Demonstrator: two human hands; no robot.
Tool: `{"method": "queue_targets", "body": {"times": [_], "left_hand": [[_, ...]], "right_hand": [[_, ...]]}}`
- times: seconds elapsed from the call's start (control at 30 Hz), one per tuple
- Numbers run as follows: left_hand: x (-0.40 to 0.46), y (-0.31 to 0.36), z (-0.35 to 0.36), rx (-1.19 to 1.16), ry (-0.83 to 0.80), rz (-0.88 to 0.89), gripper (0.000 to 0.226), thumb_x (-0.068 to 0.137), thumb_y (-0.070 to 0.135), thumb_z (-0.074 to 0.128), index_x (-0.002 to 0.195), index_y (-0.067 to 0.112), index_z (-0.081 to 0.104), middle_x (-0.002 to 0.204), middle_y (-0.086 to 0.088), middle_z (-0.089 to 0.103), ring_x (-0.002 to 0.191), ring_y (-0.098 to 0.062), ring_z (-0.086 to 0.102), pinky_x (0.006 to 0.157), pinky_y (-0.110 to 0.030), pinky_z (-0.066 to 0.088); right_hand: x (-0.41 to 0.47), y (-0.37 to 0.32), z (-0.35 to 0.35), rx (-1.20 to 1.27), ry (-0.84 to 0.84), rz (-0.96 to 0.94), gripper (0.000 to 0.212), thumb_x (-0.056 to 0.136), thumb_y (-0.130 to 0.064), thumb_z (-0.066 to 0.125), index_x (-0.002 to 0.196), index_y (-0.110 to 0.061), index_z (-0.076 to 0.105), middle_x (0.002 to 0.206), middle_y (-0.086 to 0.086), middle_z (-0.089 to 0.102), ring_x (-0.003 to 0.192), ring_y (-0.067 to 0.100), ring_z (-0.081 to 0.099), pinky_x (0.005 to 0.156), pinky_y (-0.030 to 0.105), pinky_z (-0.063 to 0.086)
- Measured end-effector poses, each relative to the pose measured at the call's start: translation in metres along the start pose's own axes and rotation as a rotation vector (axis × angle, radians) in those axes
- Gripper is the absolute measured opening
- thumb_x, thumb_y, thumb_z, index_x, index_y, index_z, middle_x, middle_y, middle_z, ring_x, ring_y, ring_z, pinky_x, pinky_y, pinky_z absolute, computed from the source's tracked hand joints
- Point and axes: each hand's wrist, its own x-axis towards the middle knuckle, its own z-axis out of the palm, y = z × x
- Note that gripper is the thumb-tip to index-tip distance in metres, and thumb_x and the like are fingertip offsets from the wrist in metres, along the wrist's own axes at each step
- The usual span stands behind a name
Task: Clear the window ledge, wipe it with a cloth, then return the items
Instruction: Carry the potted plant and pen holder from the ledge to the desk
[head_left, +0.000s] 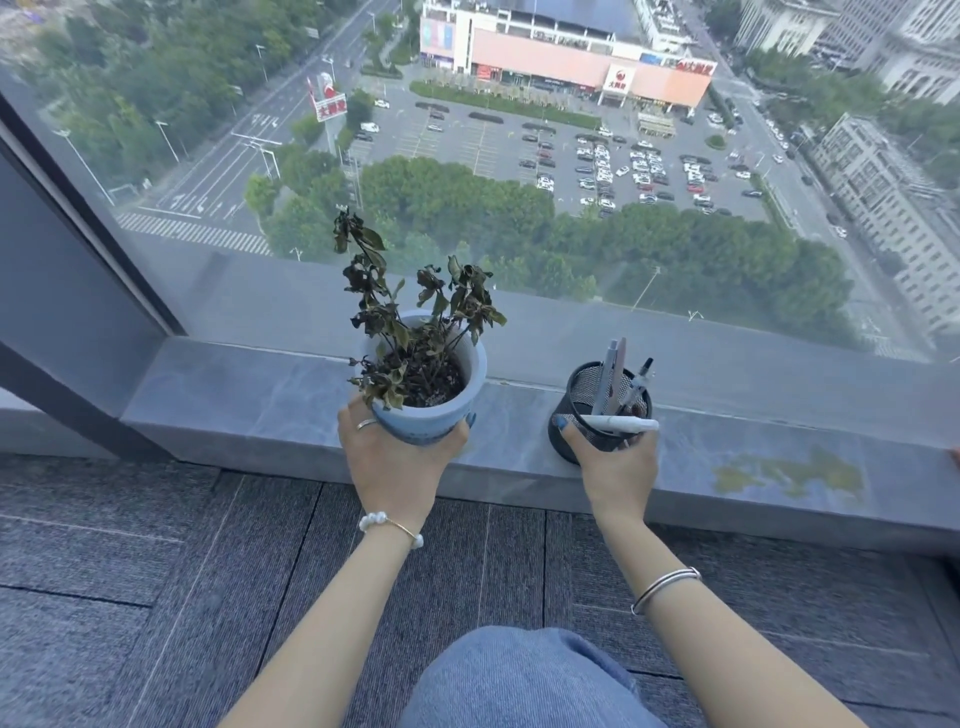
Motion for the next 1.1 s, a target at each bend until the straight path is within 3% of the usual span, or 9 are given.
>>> {"method": "queue_targets", "body": {"times": [0.1,0.2,0.3,0.4,0.53,0.67,0.87,1.0,1.1], "left_hand": [[-0.001,0.001,-0.002,-0.011,0.005,-0.014,0.077,0.05,0.031,0.088,0.115,0.014,0.049,0.114,0.0,0.044,0.106,-0.011,0.048,0.099,-0.024,0.04],[0.0,0.003,-0.003,0.005,0.017,-0.002,0.08,0.049,0.034,0.088,0.116,0.013,0.049,0.114,0.0,0.044,0.11,-0.017,0.05,0.1,-0.027,0.04],[0.0,0.008,-0.006,-0.03,0.049,0.002,0.084,0.046,0.046,0.08,0.117,0.018,0.046,0.112,0.004,0.041,0.114,-0.02,0.049,0.103,-0.034,0.042],[0.001,0.012,-0.01,-0.049,0.059,0.013,0.079,0.044,0.049,0.078,0.111,0.025,0.042,0.114,-0.002,0.046,0.115,-0.024,0.051,0.101,-0.042,0.045],[0.008,0.021,-0.024,-0.033,0.077,0.022,0.083,0.044,0.053,0.077,0.113,0.02,0.045,0.118,-0.006,0.048,0.114,-0.024,0.051,0.099,-0.043,0.045],[0.017,0.047,-0.049,-0.009,0.111,0.076,0.079,0.046,0.051,0.077,0.114,0.022,0.047,0.109,0.005,0.043,0.117,-0.028,0.048,0.1,-0.043,0.044],[0.024,0.112,-0.098,-0.001,0.189,0.035,0.083,0.048,0.051,0.076,0.116,0.009,0.053,0.101,0.015,0.04,0.117,-0.03,0.048,0.099,-0.046,0.044],[0.026,0.175,-0.138,-0.03,0.2,-0.034,0.077,0.048,0.049,0.078,0.111,0.014,0.05,0.109,-0.001,0.05,0.113,-0.03,0.052,0.094,-0.047,0.047],[0.024,0.232,-0.172,-0.092,0.184,-0.076,0.071,0.051,0.033,0.086,0.108,0.023,0.045,0.111,-0.006,0.055,0.108,-0.013,0.054,0.094,-0.038,0.047]], "right_hand": [[-0.004,-0.004,-0.003,-0.007,0.014,-0.042,0.046,0.057,-0.031,0.089,0.084,-0.029,0.052,0.096,-0.004,0.065,0.091,0.013,0.064,0.085,0.037,0.053],[-0.01,-0.01,-0.002,-0.018,-0.02,-0.09,0.04,0.056,-0.035,0.088,0.085,-0.022,0.063,0.096,0.0,0.066,0.089,0.008,0.063,0.082,0.029,0.053],[-0.017,-0.024,0.003,-0.052,-0.066,-0.155,0.063,0.051,-0.056,0.082,0.095,-0.014,0.067,0.098,-0.003,0.065,0.09,0.001,0.062,0.074,0.009,0.047],[-0.025,-0.043,0.01,-0.037,-0.096,-0.197,0.07,0.054,-0.043,0.086,0.108,-0.011,0.055,0.098,-0.007,0.061,0.087,0.001,0.059,0.068,0.0,0.042],[-0.036,-0.07,0.019,-0.05,-0.122,-0.25,0.07,0.056,-0.038,0.088,0.109,-0.014,0.049,0.097,-0.006,0.063,0.085,0.007,0.059,0.066,0.004,0.042],[-0.049,-0.103,0.025,-0.034,-0.167,-0.261,0.068,0.056,-0.039,0.087,0.107,-0.015,0.049,0.097,-0.006,0.064,0.085,0.006,0.059,0.066,0.008,0.043],[-0.075,-0.177,0.011,-0.018,-0.221,-0.24,0.068,0.056,-0.038,0.088,0.109,-0.015,0.051,0.097,-0.007,0.062,0.085,0.002,0.058,0.066,0.005,0.043],[-0.096,-0.245,-0.019,-0.022,-0.255,-0.223,0.067,0.055,-0.04,0.088,0.108,-0.018,0.054,0.098,-0.01,0.065,0.088,-0.002,0.059,0.068,0.006,0.044],[-0.108,-0.305,-0.047,-0.011,-0.314,-0.209,0.061,0.055,-0.038,0.089,0.104,-0.022,0.056,0.096,-0.012,0.068,0.091,0.003,0.063,0.076,0.019,0.049]]}}
